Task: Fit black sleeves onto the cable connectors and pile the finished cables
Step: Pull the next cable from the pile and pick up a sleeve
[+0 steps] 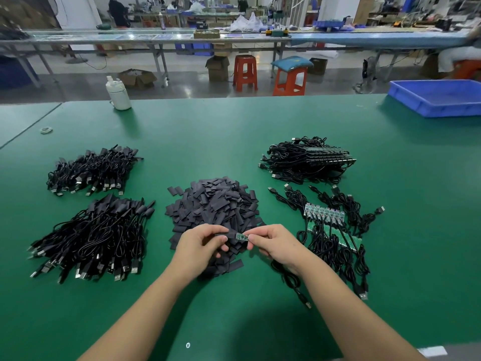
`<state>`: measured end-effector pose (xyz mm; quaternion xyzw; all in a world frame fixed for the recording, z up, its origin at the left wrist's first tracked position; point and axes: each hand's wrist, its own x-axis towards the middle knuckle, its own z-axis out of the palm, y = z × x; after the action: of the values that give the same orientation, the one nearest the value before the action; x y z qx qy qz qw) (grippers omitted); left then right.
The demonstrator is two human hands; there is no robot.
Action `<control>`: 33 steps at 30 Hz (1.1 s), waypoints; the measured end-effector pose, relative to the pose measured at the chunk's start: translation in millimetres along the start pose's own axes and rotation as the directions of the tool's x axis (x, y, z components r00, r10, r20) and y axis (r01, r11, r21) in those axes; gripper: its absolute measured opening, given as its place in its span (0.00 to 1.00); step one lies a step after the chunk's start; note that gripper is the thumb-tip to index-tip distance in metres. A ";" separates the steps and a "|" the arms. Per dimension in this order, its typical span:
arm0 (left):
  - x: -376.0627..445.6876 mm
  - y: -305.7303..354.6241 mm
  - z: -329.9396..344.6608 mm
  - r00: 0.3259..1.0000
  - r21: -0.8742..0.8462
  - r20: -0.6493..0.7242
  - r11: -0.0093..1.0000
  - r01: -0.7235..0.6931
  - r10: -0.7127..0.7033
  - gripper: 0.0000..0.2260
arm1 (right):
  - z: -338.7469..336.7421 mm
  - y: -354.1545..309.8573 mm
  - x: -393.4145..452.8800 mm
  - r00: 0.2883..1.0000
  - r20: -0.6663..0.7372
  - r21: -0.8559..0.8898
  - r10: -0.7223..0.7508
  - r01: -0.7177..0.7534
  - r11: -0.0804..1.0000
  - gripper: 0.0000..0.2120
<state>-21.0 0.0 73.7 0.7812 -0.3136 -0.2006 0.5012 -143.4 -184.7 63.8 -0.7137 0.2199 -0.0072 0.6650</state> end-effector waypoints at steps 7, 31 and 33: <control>-3.3 4.4 2.6 1.000 -0.061 -0.010 0.998 -0.018 0.018 0.10 | -1.9 -1.1 0.0 1.000 0.003 0.070 0.010 -0.010 0.997 0.08; -1.5 3.0 1.9 1.000 -0.211 -0.009 0.977 0.027 -0.030 0.08 | -0.2 -3.6 -0.8 0.999 0.010 0.077 0.035 -0.036 0.996 0.07; -0.6 0.8 1.8 1.000 -0.199 -0.009 0.980 0.024 -0.027 0.08 | 0.3 -5.0 -1.7 0.999 0.009 0.079 0.035 -0.036 0.996 0.07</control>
<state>-22.8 -1.0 73.7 0.7325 -0.2789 -0.2326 0.5759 -143.4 -183.8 69.0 -0.6827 0.2297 -0.0016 0.6937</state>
